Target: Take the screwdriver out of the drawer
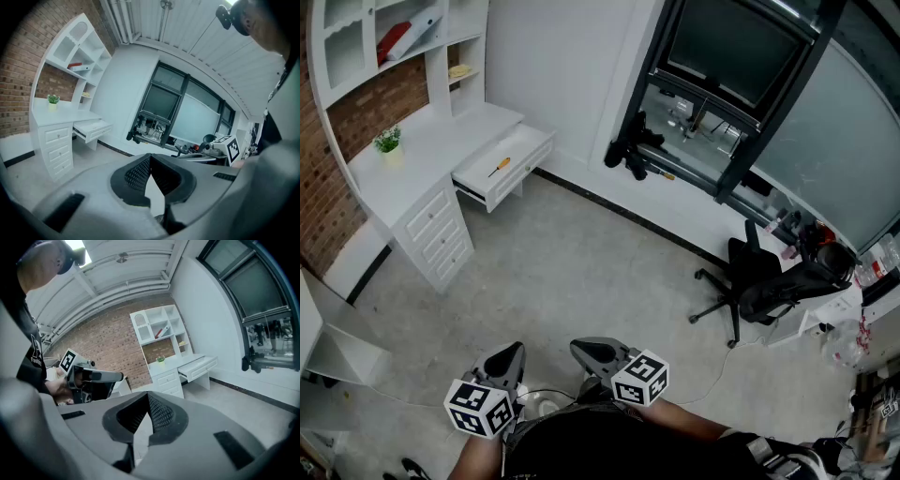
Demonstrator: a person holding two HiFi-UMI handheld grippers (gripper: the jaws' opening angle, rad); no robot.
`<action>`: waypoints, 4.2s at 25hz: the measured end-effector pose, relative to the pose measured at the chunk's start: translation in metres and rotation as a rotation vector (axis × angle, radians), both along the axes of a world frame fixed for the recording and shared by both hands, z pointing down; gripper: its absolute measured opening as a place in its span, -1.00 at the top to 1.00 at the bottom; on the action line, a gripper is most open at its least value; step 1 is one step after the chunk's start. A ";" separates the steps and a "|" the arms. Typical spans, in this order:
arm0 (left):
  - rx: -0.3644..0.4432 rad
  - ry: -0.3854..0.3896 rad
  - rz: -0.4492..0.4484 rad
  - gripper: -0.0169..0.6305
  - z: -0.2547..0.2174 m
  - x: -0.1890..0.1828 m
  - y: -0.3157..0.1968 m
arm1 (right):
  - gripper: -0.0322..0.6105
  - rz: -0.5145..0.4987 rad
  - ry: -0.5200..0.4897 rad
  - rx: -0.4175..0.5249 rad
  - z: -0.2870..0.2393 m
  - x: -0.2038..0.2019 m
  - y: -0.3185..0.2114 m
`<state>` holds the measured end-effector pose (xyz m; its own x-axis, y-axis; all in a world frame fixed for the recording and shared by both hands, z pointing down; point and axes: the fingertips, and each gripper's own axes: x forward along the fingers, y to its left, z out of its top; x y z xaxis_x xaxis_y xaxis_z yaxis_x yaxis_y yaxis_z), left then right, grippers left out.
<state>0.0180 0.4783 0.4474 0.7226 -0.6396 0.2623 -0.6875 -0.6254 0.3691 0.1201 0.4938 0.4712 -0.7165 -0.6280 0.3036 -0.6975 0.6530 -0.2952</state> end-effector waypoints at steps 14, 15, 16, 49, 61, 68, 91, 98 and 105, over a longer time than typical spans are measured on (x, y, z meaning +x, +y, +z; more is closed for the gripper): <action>0.012 -0.002 0.010 0.90 -0.004 -0.004 0.003 | 0.89 -0.008 0.003 0.030 -0.005 -0.006 0.005; 0.008 -0.002 0.009 0.90 -0.002 -0.004 0.003 | 0.89 -0.009 -0.002 0.030 -0.005 -0.006 0.005; 0.003 0.000 0.009 0.90 -0.001 -0.004 0.004 | 0.89 -0.012 -0.003 0.029 -0.005 -0.006 0.006; -0.089 -0.049 -0.050 0.90 0.025 0.000 -0.100 | 0.89 -0.050 0.014 -0.036 0.023 -0.003 -0.116; -0.069 -0.072 -0.048 0.90 0.011 0.024 -0.209 | 0.89 -0.048 -0.021 -0.031 0.009 0.020 -0.230; -0.051 -0.086 -0.039 0.90 0.003 0.049 -0.263 | 0.89 -0.050 -0.051 -0.009 -0.003 0.040 -0.291; -0.056 -0.137 -0.056 0.90 0.004 0.106 -0.346 | 0.89 -0.044 -0.115 -0.019 0.002 0.100 -0.383; -0.070 -0.115 -0.056 0.90 0.008 0.110 -0.354 | 0.89 -0.050 -0.094 -0.039 0.011 0.103 -0.381; -0.077 -0.102 -0.053 0.90 0.012 0.107 -0.369 | 0.89 -0.041 -0.076 -0.045 0.016 0.104 -0.389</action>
<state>0.1249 0.1095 0.4598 0.6555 -0.6512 0.3824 -0.7551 -0.5595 0.3417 0.2239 0.1045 0.4869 -0.7632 -0.5849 0.2746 -0.6451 0.6650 -0.3763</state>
